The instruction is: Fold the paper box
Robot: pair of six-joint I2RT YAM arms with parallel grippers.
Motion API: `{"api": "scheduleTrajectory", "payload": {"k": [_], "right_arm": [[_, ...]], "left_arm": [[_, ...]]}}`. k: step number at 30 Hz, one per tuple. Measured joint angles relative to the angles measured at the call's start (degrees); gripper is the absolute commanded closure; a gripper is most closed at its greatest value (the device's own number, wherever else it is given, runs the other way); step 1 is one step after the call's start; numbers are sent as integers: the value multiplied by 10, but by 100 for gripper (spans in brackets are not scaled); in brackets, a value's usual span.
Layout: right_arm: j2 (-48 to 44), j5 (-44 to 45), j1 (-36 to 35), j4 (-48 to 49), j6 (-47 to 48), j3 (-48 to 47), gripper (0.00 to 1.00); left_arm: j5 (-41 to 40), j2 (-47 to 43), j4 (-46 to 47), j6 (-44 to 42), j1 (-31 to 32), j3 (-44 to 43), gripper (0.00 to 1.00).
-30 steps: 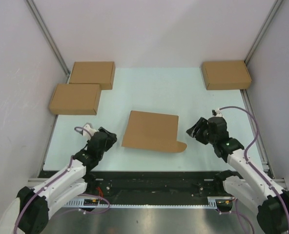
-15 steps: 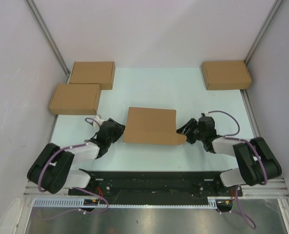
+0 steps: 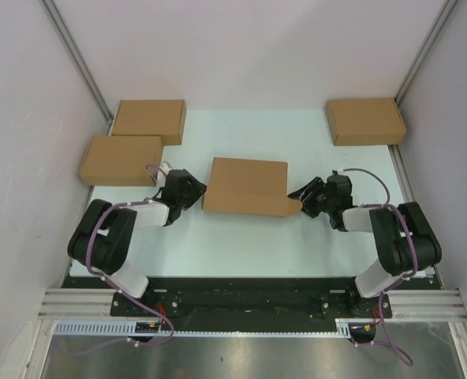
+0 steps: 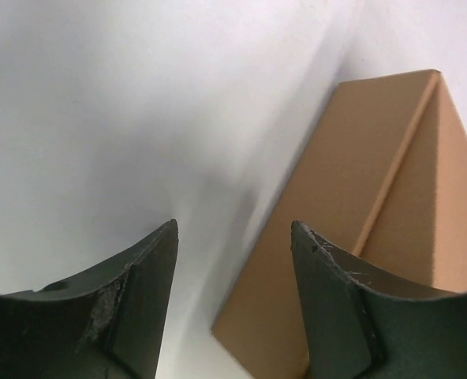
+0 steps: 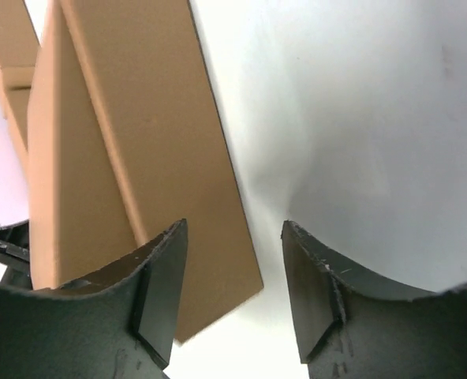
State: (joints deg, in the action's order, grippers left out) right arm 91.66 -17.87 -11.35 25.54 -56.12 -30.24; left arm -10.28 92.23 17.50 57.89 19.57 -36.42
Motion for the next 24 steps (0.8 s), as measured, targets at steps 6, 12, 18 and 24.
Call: {"api": "scheduleTrajectory", "payload": {"k": [6,12,18,24], "right_arm": [[-188,79,11,-151,63,-14,40],[-348,184,-33,-252,148,-86,41],[-323,181,-105,-257,199,-105,44],[-168,114,-158,-210,211,-164,48]], "left_arm": [[-21,-85,-74,-40,-52,4,31],[-62,-228,-113,-82,-70,7,32],[-49,-248,-74,-94,-52,28,34],[-2,-146,-49,-111,12,-23,36]]}}
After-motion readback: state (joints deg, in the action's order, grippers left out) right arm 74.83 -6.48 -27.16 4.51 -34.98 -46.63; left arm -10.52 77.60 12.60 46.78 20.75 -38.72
